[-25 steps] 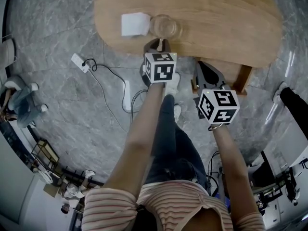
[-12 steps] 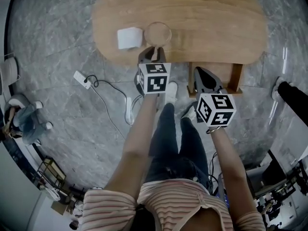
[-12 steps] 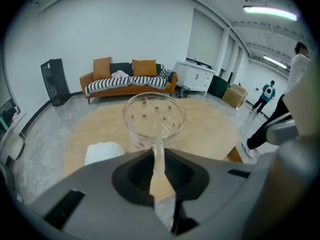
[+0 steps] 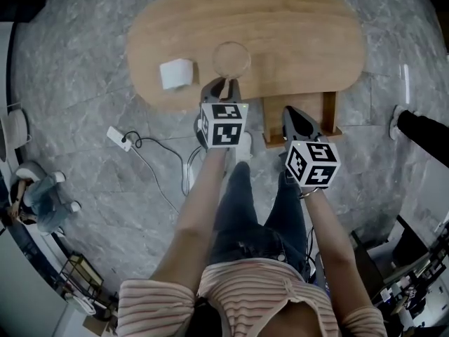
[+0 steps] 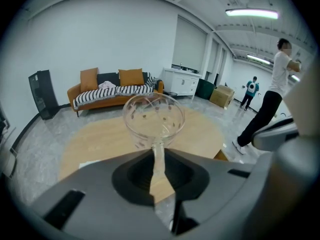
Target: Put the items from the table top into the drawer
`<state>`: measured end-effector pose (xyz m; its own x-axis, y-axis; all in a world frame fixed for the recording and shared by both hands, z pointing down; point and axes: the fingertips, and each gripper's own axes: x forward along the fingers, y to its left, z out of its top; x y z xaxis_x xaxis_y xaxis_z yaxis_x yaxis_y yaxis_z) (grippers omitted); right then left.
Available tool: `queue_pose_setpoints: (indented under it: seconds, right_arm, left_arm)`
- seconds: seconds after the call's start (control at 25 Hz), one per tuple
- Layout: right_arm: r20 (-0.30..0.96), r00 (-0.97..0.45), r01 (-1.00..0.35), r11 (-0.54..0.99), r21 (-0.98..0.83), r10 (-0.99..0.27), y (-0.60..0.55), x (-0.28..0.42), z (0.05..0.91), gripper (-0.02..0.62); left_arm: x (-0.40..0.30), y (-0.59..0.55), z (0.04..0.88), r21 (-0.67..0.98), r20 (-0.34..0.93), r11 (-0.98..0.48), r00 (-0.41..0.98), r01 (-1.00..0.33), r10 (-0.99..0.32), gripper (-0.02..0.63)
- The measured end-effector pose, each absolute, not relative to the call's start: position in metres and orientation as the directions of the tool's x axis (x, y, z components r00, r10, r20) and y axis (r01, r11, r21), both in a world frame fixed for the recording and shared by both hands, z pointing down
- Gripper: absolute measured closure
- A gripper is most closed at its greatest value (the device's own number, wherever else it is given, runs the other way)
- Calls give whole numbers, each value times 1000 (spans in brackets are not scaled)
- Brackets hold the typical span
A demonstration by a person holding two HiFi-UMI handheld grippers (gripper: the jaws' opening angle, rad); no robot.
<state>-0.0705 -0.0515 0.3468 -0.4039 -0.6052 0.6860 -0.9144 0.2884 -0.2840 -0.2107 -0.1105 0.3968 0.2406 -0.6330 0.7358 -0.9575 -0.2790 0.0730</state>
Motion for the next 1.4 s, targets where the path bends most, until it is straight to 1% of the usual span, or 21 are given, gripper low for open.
queue_pose_setpoints:
  seconds: [0.2,0.36,0.96,1.4]
  right_arm:
    - [677,-400,-916,285,-281,-617,-47,-47,346,588]
    - [675,-393,-919,272,-284,-624,-42,-18,346,588]
    - [702,-371,-928,226,-295,-608,1,135,371,588]
    - [719,-367,-929,195,-314,-590,39,218,404,588]
  left_arm:
    - [-173,-105,387,83,727,-316,274,-945,-629,555]
    - [-139,-94,388,99,735,-317,284,-943,-616,556]
    - [-7,-34,407,101,771,-308,270,-946,-576,556]
    - [87,6,445,111,798,-325,278,-939,-534,555]
